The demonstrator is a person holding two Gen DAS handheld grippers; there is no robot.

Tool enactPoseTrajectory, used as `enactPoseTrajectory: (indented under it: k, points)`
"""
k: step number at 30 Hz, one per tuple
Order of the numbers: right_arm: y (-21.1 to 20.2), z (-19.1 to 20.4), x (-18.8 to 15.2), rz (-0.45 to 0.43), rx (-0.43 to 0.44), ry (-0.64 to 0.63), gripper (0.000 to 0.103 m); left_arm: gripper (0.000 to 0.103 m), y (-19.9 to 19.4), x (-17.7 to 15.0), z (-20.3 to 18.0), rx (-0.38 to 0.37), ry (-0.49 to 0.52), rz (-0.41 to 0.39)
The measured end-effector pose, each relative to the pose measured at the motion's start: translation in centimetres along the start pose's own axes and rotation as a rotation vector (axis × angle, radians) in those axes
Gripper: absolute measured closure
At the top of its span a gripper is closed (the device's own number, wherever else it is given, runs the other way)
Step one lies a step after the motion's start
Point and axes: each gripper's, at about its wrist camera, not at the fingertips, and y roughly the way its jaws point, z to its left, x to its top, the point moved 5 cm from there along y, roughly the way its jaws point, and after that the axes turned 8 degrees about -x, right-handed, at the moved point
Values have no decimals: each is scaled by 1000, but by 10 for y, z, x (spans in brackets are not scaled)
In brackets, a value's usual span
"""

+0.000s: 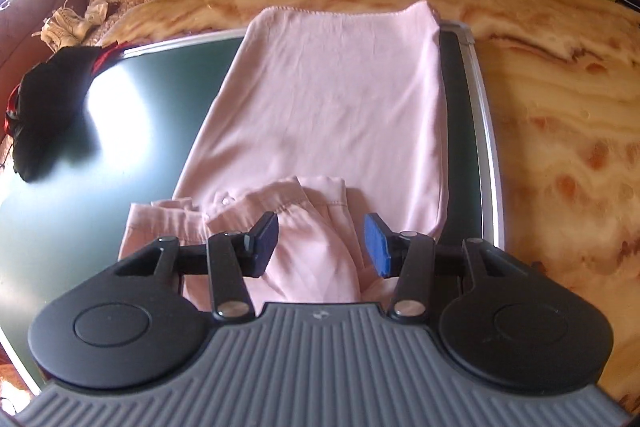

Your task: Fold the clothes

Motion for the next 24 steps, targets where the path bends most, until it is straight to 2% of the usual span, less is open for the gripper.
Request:
enactPoseTrajectory:
  k: [4,7,9,12,14,17,20,24]
  points:
    - [18,-7,-10,25,-3,14,48,29,0,-1,-3,5,14,4]
    - [22,-13,-15,28,29,37,48,29,0,0,-6,8,33,3]
    - [22,-17,-16,23,-16,22,66,29,-1,1,-9,4,46,-1]
    - [17,-17,-23,31,-52,-25,65,29,-4,1,-12,8,65,-5]
    - [-2,-14,-32,1,-64,-23,65,29,-9,-1,-11,3,58,-13]
    - [-47,5,-65,-77,21,-64,59,29,-23,-1,-7,-11,31,-46]
    - [-86,31,-122,-118,62,-135,59,29,-38,-1,1,-35,-17,-86]
    - [-113,49,-187,-120,114,-106,59,29,-41,-2,13,-29,-76,-87]
